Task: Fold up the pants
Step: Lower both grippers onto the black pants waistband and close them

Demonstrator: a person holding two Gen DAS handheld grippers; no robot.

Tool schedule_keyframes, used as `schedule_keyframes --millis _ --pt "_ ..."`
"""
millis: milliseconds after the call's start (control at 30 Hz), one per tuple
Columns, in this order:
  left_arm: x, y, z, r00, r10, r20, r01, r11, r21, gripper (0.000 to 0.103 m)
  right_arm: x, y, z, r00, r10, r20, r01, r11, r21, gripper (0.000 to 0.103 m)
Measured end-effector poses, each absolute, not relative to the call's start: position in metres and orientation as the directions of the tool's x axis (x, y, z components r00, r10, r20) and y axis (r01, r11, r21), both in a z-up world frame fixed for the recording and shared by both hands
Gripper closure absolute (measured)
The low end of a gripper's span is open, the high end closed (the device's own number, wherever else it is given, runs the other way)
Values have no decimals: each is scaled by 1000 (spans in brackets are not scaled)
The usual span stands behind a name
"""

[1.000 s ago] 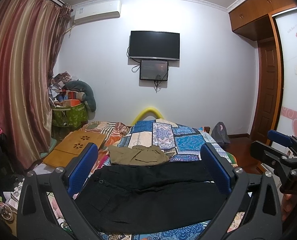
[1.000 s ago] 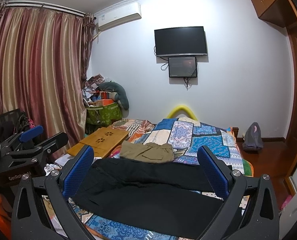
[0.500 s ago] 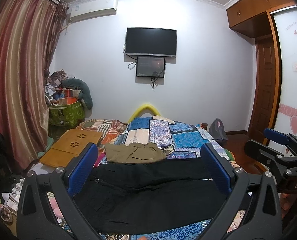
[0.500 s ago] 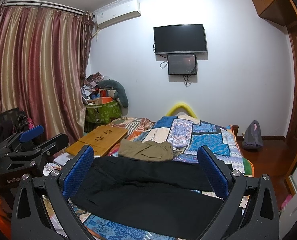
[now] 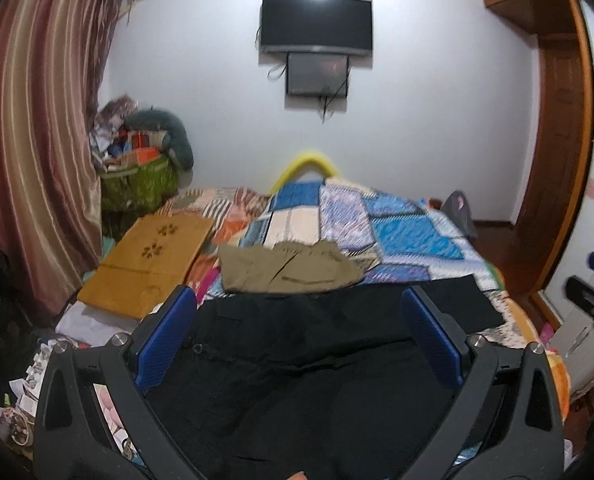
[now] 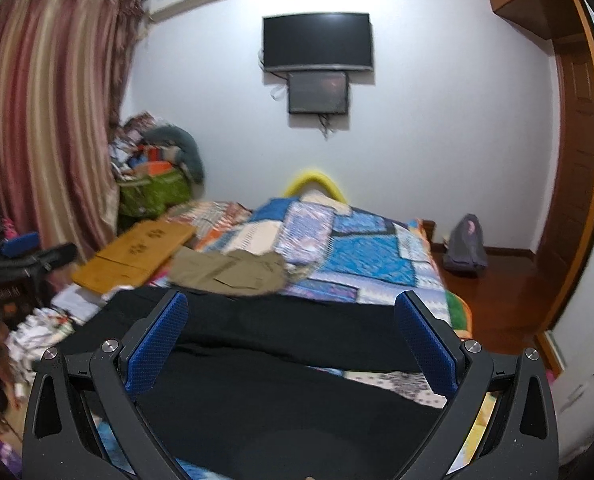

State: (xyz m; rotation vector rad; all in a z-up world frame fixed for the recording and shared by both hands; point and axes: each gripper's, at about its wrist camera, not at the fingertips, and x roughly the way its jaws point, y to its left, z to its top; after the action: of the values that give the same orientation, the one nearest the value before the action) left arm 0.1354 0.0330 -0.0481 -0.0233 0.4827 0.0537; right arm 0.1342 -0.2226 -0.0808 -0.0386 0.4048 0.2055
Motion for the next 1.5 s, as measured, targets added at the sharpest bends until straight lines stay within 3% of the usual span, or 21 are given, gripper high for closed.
schedule_keyframes --millis 233,500,967,1133,1200,1267,1433,1500 --pt "207 65 -84 831 81 -551 -76 997 32 0 189 -262 -105 872 80 -484 -115 992 -44 0" --pt "285 100 -130 752 139 -644 -90 990 109 0 255 -273 -124 826 93 -557 -152 987 -61 0" --pt "393 191 -234 544 126 -830 -116 991 74 0 354 -229 -185 686 193 -702 -381 917 -120 2" --pt "425 220 -261 465 48 -884 -157 987 -29 0 387 -211 -208 640 208 -740 -442 887 -133 2" --pt "433 224 -271 437 10 -899 -158 985 -65 15 400 -205 -215 619 212 -756 -462 877 -132 5" --pt "441 225 -284 386 -19 -922 -143 987 -80 23 414 -199 -222 588 227 -777 -482 869 -111 13" --pt "450 222 -299 320 -46 -946 -122 988 -89 27 442 -189 -241 492 263 -830 -522 852 -39 22" --pt "455 221 -304 287 -87 -954 -105 987 -122 34 447 -184 -248 458 267 -848 -544 839 -30 25"
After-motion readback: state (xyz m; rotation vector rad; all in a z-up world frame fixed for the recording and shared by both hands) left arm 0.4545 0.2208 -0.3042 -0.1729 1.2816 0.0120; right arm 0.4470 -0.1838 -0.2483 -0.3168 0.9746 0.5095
